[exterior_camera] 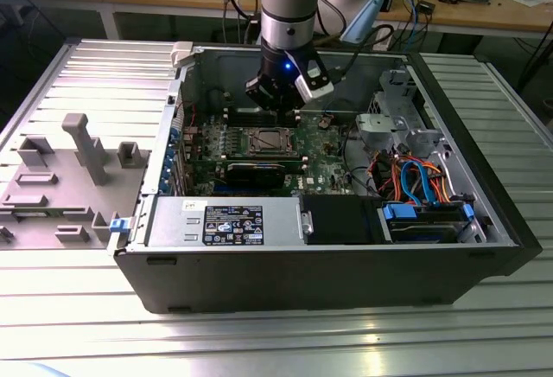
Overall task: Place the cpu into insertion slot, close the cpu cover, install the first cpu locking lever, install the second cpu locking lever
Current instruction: 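Install the second cpu locking lever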
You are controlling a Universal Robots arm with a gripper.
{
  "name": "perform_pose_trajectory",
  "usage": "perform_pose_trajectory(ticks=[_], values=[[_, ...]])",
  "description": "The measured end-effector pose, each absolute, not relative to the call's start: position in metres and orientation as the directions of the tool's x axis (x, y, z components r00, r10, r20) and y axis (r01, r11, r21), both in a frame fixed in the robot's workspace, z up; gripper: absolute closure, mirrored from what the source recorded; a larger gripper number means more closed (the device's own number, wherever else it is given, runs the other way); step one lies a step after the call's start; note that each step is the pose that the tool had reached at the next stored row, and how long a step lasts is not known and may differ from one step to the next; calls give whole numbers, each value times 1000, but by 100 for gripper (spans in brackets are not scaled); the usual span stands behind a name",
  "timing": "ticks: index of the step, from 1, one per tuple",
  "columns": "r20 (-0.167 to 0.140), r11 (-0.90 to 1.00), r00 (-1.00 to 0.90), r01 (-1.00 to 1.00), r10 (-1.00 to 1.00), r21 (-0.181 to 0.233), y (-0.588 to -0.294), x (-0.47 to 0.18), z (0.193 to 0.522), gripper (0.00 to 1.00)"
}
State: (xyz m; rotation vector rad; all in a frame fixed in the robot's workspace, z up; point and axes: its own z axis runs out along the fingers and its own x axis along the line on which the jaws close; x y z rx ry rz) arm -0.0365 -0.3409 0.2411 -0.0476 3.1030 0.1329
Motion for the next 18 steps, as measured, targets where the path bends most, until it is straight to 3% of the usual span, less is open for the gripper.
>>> perform_pose_trajectory(ticks=[18], values=[[-37,996,-999,-32,-29,85,-346,-37,241,89]])
